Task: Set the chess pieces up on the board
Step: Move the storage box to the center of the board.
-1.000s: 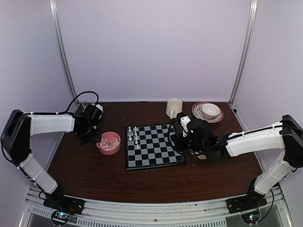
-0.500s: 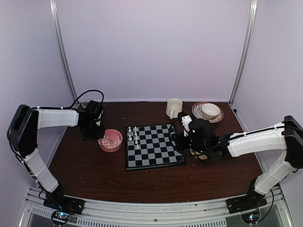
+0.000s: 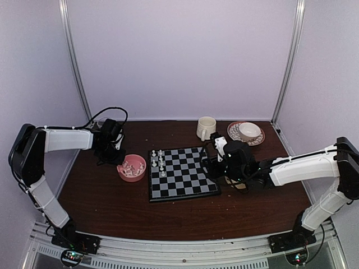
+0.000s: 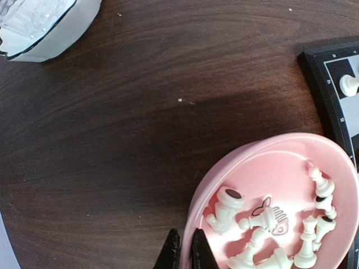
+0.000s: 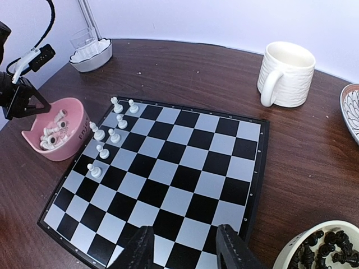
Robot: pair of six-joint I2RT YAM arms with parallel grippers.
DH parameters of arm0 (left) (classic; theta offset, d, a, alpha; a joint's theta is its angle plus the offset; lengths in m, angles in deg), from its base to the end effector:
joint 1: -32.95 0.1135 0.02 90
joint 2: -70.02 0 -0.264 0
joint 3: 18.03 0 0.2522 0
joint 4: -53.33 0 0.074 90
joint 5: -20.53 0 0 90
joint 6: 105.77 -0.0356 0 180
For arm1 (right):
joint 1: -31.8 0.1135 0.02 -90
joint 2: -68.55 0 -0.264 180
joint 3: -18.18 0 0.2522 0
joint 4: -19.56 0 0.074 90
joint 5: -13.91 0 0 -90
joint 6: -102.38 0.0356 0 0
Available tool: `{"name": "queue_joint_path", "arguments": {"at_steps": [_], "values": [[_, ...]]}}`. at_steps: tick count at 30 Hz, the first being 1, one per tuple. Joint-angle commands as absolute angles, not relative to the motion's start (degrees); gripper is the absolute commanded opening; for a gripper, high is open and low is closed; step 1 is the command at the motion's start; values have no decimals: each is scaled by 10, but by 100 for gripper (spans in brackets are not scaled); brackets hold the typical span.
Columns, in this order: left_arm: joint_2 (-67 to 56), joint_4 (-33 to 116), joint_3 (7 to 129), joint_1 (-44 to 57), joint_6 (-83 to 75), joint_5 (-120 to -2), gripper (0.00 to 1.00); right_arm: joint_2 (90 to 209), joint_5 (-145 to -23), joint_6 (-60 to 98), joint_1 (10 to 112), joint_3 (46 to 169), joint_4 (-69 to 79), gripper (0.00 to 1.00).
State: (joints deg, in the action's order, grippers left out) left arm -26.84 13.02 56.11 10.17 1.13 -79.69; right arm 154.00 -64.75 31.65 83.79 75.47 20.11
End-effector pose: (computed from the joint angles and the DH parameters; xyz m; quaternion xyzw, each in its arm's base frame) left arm 0.3100 -0.1233 0.1810 0.0289 0.9684 0.0026 0.2479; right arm 0.2013 0.2462 0.2072 -0.1907 0.8312 0.2316 0.4682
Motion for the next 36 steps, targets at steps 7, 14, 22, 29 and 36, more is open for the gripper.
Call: {"name": "queue_joint_path", "arguments": {"at_steps": [7, 14, 22, 29, 36], "values": [[-312, 66, 580, 104, -135, -743, 0, 1520, -666, 314, 836, 737, 222, 38], [-322, 40, 591, 104, -212, -714, 0, 1518, -668, 314, 836, 735, 224, 38], [-346, 1, 635, 104, -173, -822, 29, 1521, -666, 311, 836, 733, 229, 38], [-279, -2, 629, 100, -70, -833, 53, 1522, -666, 308, 836, 734, 229, 38], [-173, -34, 588, 43, 122, -940, 58, 1528, -671, 308, 836, 737, 232, 38]]}}
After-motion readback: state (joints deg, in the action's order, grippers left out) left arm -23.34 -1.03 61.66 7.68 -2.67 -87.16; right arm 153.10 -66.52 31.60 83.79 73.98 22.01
